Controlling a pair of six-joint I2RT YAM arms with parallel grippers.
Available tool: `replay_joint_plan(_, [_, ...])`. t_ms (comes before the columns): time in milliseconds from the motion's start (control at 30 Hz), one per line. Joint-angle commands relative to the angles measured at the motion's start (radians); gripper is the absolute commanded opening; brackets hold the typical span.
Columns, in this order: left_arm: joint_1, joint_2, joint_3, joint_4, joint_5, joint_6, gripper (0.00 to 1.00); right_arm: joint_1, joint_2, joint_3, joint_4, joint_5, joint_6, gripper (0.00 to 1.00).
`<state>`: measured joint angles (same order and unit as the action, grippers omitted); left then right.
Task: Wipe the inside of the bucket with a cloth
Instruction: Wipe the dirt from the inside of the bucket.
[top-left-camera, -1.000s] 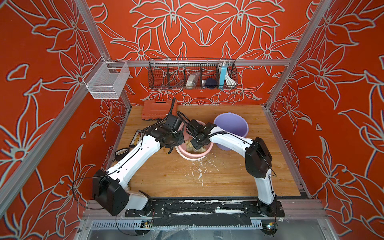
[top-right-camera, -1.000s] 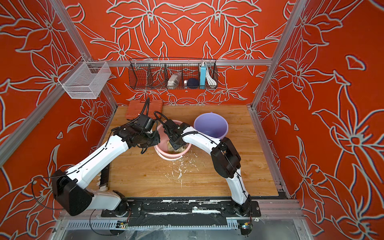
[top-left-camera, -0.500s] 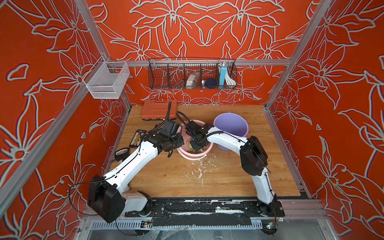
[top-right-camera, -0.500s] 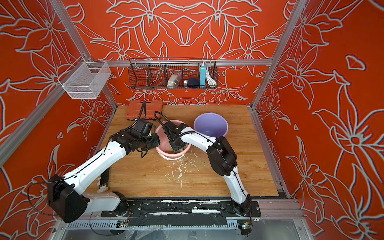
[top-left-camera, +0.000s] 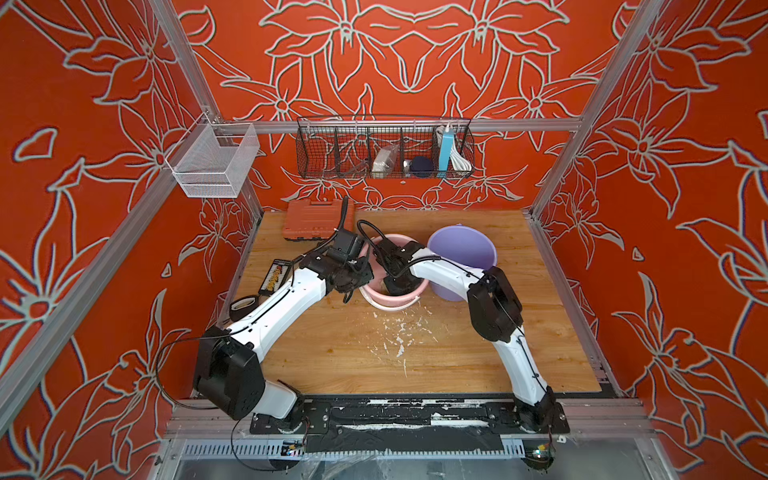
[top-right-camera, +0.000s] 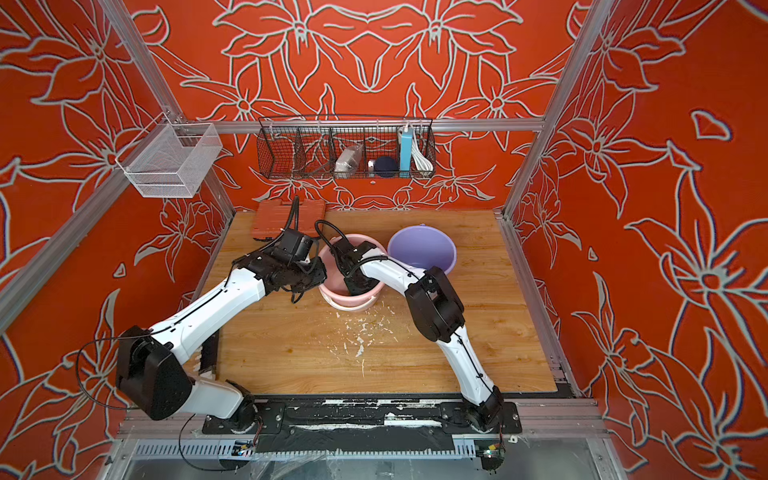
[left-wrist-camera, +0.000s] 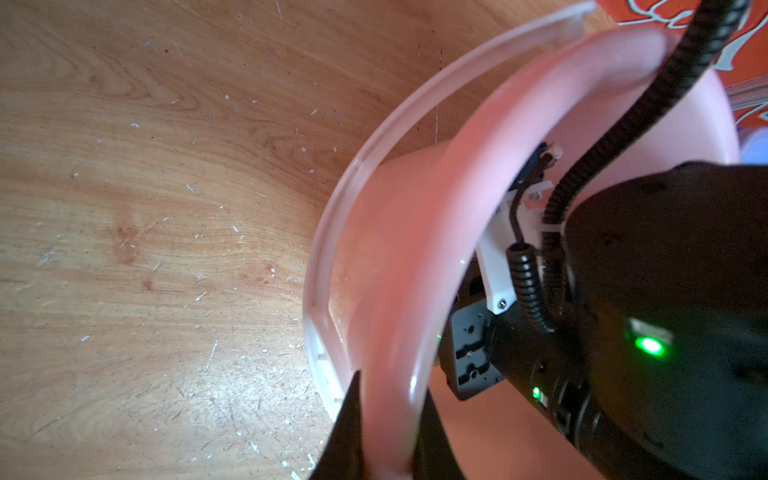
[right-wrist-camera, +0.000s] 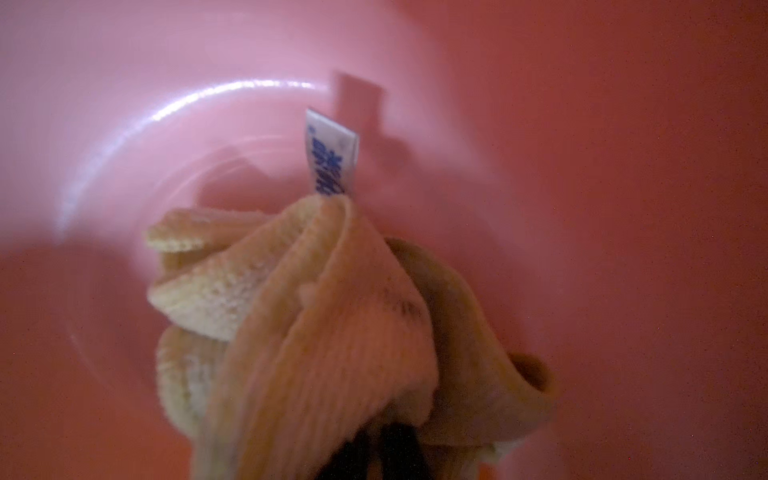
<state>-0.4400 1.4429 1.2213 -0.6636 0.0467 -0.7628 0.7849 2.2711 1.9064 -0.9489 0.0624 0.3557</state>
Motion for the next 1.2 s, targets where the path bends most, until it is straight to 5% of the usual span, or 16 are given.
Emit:
replay_joint_plan(0, [-0.046,0.017,-0.029,-0.171,0.118,0.141,0.0,-0.048,0.119,-0.003,0.033,-0.136,0.046,0.0])
replay_joint_plan(333, [-0.048,0.05,-0.018,-0.185,0.097,0.166,0.0,0.043,0.073,0.009,0.056,-0.466,-0.042,0.0])
replay_joint_plan(600, [-0.047,0.008,0.003,-0.224,-0.022,0.19,0.0,0.012,-0.172,-0.169,0.311,-0.738,-0.032,0.0])
replay_joint_plan(667, [-0.047,-0.006,0.004,-0.233,-0.048,0.19,0.0,-0.008,-0.222,-0.195,0.298,-0.652,-0.041,0.0])
replay_joint_plan(867, [-0.046,-0.032,0.0,-0.234,-0.082,0.181,0.0,-0.009,-0.183,-0.07,-0.06,-0.052,-0.121,0.0])
replay_joint_plan(1033, [-0.046,-0.037,0.007,-0.231,-0.087,0.179,0.0,-0.009,-0.135,-0.031,-0.184,0.236,-0.121,0.0])
replay_joint_plan(1167, [-0.046,-0.037,0.004,-0.225,-0.053,0.176,0.0,-0.021,-0.083,0.012,-0.187,0.352,-0.112,0.0])
